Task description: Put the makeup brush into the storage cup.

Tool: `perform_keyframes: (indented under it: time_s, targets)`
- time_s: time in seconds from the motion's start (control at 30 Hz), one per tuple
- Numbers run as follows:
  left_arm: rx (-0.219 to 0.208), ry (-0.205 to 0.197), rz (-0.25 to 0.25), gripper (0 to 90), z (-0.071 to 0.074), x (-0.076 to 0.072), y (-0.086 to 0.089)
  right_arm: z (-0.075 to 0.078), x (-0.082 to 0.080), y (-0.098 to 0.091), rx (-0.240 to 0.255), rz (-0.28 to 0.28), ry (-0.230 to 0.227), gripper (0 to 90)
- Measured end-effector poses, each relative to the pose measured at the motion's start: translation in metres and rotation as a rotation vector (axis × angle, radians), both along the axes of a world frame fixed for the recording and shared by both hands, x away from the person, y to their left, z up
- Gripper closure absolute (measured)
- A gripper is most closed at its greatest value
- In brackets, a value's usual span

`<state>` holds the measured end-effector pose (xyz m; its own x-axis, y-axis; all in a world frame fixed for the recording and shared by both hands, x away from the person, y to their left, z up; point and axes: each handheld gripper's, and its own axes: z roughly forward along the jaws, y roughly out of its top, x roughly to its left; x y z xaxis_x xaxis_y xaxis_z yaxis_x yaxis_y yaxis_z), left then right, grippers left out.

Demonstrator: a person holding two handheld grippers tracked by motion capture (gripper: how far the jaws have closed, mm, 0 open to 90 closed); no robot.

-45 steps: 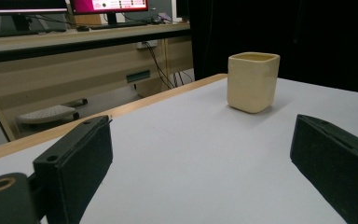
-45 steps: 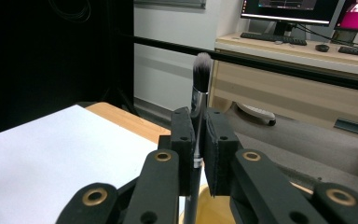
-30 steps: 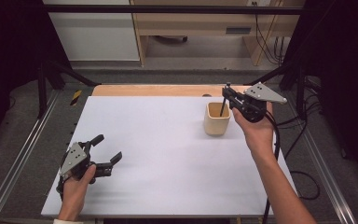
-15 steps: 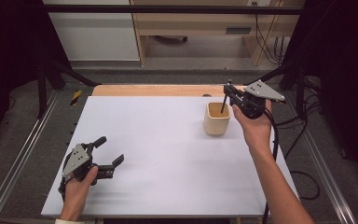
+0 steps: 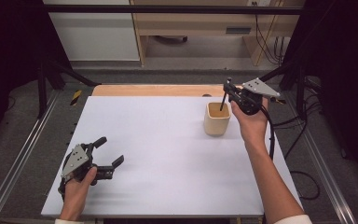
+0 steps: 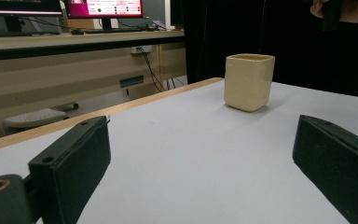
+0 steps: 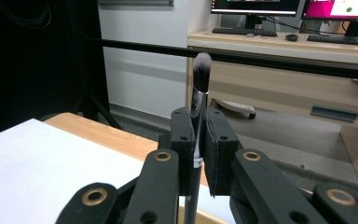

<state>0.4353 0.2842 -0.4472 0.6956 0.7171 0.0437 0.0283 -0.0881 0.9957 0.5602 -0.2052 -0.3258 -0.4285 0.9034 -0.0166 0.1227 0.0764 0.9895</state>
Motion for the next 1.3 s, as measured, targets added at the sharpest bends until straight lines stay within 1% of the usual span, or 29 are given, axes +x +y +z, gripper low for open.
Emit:
perform_keyframes:
  time_s: [0.03, 0.1, 0.33, 0.4, 0.53, 0.7, 0.73, 0.9, 1.07, 1.3]
  targets:
    - [-0.003, 0.000, 0.001, 4.0, 0.000, 0.000, 0.000, -0.001, 0.001, 0.000, 0.002, -0.001, 0.003, 83.5]
    - [0.007, -0.001, 0.001, 3.9, 0.000, 0.000, 0.000, -0.003, 0.003, 0.000, -0.003, -0.010, 0.006, 83.5]
    - [0.006, 0.000, -0.002, 2.9, -0.001, 0.000, 0.000, -0.009, 0.008, 0.001, -0.041, -0.022, 0.007, 83.5]
    - [0.000, -0.001, -0.002, 2.7, -0.001, 0.000, -0.001, -0.011, 0.009, 0.002, -0.052, -0.026, 0.006, 83.5]
    - [0.007, 0.000, 0.000, 2.3, -0.001, 0.000, -0.002, -0.014, 0.010, 0.002, -0.070, -0.028, 0.006, 83.5]
    - [0.006, 0.000, 0.000, 2.3, -0.001, -0.001, -0.001, -0.020, 0.011, 0.002, -0.058, -0.034, 0.018, 83.5]
    - [0.006, 0.000, 0.001, 2.3, -0.001, -0.001, -0.001, -0.022, 0.011, 0.001, -0.065, -0.032, 0.017, 83.5]
    - [0.005, 0.000, -0.001, 2.3, -0.001, -0.001, -0.001, -0.026, 0.011, 0.002, -0.058, -0.032, 0.029, 83.5]
    - [0.011, 0.000, -0.001, 2.3, -0.001, -0.001, -0.001, -0.029, 0.012, 0.003, -0.065, -0.026, 0.032, 83.5]
    - [0.005, -0.004, -0.002, 2.4, 0.000, -0.001, 0.000, -0.037, 0.012, 0.005, -0.052, -0.026, 0.050, 83.5]
